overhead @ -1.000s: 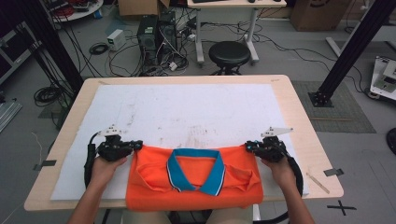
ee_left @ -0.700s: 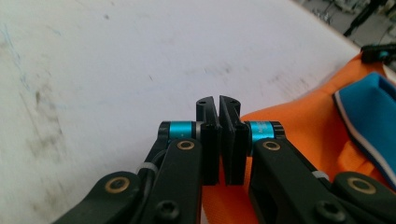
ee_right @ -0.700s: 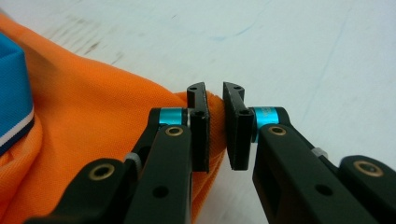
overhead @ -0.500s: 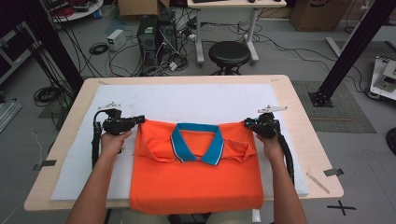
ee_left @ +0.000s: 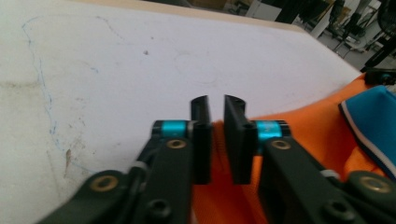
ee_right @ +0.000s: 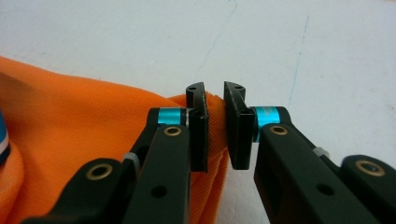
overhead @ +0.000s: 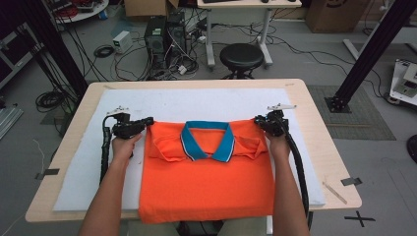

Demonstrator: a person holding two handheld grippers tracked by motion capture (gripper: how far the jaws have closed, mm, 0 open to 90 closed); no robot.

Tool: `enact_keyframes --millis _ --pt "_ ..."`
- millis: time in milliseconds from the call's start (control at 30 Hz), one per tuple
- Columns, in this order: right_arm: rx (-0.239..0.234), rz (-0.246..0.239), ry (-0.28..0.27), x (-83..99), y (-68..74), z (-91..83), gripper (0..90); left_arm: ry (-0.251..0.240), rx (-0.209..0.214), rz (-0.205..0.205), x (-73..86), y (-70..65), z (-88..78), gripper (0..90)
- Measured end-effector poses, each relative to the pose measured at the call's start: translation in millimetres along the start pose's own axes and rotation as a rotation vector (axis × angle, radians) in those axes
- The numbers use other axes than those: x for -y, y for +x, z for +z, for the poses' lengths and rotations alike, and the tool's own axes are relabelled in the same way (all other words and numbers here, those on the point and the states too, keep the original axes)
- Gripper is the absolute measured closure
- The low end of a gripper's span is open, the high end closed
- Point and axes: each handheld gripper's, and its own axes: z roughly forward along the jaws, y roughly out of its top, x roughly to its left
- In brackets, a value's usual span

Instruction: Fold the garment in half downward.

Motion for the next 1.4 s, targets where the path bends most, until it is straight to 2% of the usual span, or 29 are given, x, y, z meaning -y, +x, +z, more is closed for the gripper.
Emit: enact_keyframes --millis 33,67,100,133,200,267,333,400,467,533,600,667,700,733,800,833,1067,1167,1300,1400 --pt "-0.004 0.022 -0.007 0.2 0.1 -0.9 69.5 -0.008 0.002 -0.018 -0.8 0.1 -1.3 60.6" --pt "-0.009 0.039 -0.01 0.2 -0.1 -2.5 63.5 -0.017 0.011 -0.047 -1.6 -0.7 -3.6 53.7" --pt "-0.012 0.053 -0.015 0.3 -0.2 -4.6 56.5 -0.021 0.021 -0.045 -1.7 -2.6 -6.8 50.8" --pt "-0.013 0.064 -0.021 0.3 0.7 -6.9 51.9 -0.025 0.025 -0.024 -1.2 -6.3 -10.4 50.7" --pt "-0.044 0.082 -0.037 0.2 2.9 -13.6 46.2 -0.032 0.052 -0.018 0.1 -11.8 -15.1 46.9" --pt "-0.079 0.067 -0.064 0.1 8.3 -22.3 45.5 -0.034 0.077 0.005 1.3 -17.3 -18.6 46.9" --pt "-0.112 0.034 -0.057 -0.4 13.5 -27.7 45.5 -0.03 0.113 0.021 2.7 -23.9 -20.9 46.6" --pt "-0.156 0.017 -0.039 0.1 18.1 -31.5 45.5 0.014 0.137 0.041 4.5 -29.5 -19.8 46.5" --pt "-0.196 0.001 -0.003 1.4 22.7 -33.2 45.5 0.054 0.148 0.06 6.9 -34.6 -17.9 44.7" --pt "-0.264 -0.007 0.027 3.2 27.2 -33.5 46.1 0.073 0.186 0.07 10.8 -40.3 -18.0 42.2" --pt "-0.323 -0.045 0.055 6.2 35.0 -34.6 49.5 0.093 0.207 0.103 16.3 -45.7 -19.7 42.1" --pt "-0.318 -0.106 0.116 10.0 44.1 -33.1 53.7 0.133 0.205 0.114 23.3 -48.0 -20.4 42.1" --pt "-0.294 -0.133 0.138 12.2 47.2 -32.6 58.3 0.148 0.19 0.115 26.2 -48.8 -21.0 43.1" --pt "-0.286 -0.151 0.152 14.7 48.9 -32.1 66.2 0.157 0.194 0.125 28.7 -49.4 -22.6 51.4" --pt "-0.299 -0.182 0.153 19.5 49.7 -33.8 88.0 0.147 0.186 0.178 33.0 -53.6 -26.3 81.8" --pt "-0.295 -0.184 0.142 21.5 50.0 -35.6 88.0 0.143 0.184 0.187 34.6 -55.7 -28.3 84.3" --pt "-0.363 -0.166 0.037 39.8 46.3 -64.0 88.1 0.049 0.228 0.251 45.9 -67.0 -57.6 84.9" --pt "-0.381 -0.169 0.028 51.8 44.8 -74.6 88.1 0.05 0.246 0.269 52.3 -70.9 -66.4 84.8" --pt "-0.39 -0.181 0.043 64.2 45.3 -82.3 88.0 0.069 0.259 0.284 62.4 -77.3 -72.6 84.8" --pt "-0.416 -0.177 0.061 68.4 47.5 -86.9 85.6 0.093 0.267 0.27 69.5 -79.1 -75.9 84.5"
